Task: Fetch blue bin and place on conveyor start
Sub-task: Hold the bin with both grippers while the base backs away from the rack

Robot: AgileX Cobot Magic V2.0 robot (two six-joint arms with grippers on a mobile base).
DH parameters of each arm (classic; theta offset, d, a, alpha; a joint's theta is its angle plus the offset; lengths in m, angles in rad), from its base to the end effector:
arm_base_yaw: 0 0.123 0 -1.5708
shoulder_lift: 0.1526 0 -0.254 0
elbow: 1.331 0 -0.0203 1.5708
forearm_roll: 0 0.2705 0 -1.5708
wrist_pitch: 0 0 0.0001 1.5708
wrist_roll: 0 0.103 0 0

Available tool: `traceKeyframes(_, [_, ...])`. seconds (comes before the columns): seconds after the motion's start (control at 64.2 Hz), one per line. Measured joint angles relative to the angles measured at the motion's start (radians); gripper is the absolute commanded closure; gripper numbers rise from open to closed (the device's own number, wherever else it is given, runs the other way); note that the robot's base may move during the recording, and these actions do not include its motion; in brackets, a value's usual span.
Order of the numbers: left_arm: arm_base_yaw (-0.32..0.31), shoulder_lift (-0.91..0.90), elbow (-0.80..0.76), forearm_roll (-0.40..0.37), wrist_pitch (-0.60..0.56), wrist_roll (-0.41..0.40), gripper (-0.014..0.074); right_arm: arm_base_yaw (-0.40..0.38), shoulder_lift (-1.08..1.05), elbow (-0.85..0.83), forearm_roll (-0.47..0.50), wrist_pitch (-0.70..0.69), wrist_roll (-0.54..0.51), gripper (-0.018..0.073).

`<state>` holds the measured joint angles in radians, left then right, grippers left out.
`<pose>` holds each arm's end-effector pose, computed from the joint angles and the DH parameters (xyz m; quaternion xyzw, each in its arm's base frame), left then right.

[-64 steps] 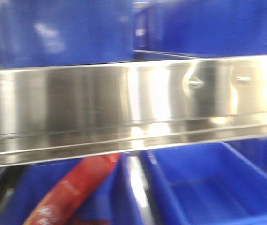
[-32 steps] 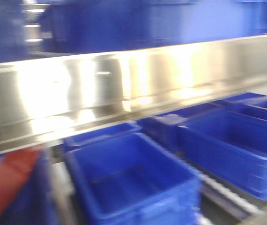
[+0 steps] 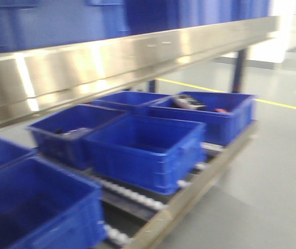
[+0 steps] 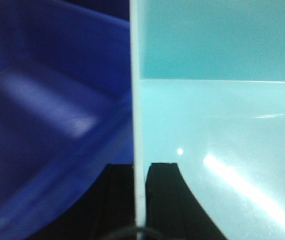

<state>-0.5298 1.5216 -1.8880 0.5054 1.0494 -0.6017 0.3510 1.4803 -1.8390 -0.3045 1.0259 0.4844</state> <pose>0.3159 -0.1349 0.4646 -0.0223 0.8552 -0.0322 0.5168 0.3240 0.0905 0.4586 0.0505 0.8682 0.0522 0.4909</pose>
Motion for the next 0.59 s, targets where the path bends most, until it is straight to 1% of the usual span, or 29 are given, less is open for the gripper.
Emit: traceKeyframes(0.592, [0.0,0.0,0.0,0.0,-0.002,0.0,0.0708,0.0,0.0,0.0,0.0,0.0,0.0,0.0718])
